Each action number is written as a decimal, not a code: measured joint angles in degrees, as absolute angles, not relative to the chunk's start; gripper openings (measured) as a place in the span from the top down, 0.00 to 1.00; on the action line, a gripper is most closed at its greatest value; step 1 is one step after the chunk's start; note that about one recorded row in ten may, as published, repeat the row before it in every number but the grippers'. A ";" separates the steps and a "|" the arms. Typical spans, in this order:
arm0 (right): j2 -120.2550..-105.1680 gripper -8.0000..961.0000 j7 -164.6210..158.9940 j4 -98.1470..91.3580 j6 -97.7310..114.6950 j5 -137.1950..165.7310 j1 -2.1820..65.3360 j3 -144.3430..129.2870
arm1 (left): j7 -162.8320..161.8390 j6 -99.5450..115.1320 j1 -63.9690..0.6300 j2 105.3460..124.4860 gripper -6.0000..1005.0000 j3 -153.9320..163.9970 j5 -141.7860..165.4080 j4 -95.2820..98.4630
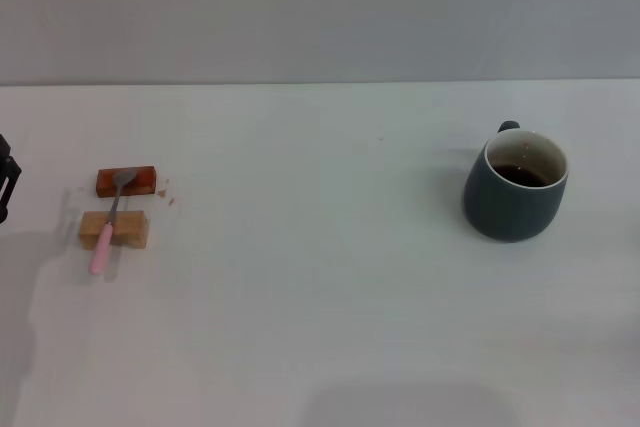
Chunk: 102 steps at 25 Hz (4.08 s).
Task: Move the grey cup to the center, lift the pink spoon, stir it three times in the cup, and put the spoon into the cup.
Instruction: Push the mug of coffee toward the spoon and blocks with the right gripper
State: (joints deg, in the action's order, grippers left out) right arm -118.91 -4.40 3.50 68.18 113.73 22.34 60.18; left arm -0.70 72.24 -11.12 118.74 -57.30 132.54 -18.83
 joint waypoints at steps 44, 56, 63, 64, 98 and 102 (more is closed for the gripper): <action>-119.18 0.99 -4.21 7.51 51.74 114.00 29.08 43.21 | -0.74 71.84 -12.71 118.74 0.16 -57.64 132.54 -19.24; -119.18 0.99 -4.21 9.55 50.20 115.20 29.55 39.94 | -0.79 71.89 -12.94 118.73 0.16 -57.65 132.54 -19.24; -119.18 0.99 -4.21 11.53 48.30 117.72 29.98 39.22 | -0.79 71.90 -13.02 118.74 0.16 -57.65 132.54 -19.32; -119.18 0.99 -4.21 11.69 47.92 118.18 30.11 39.20 | -0.80 71.90 -13.03 118.73 0.16 -57.65 132.54 -19.33; -119.38 0.99 -4.21 23.12 40.86 119.88 36.15 27.52 | -0.79 72.02 -13.31 118.73 0.15 -57.84 131.98 -19.94; -119.43 0.99 -4.21 24.32 39.60 119.89 37.59 26.78 | -0.79 72.07 -13.49 118.73 0.15 -57.83 131.89 -19.95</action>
State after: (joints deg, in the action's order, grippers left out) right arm -119.43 -4.22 24.32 39.60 119.89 37.59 26.78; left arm -0.79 72.07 -13.49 118.73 -57.83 131.89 -19.95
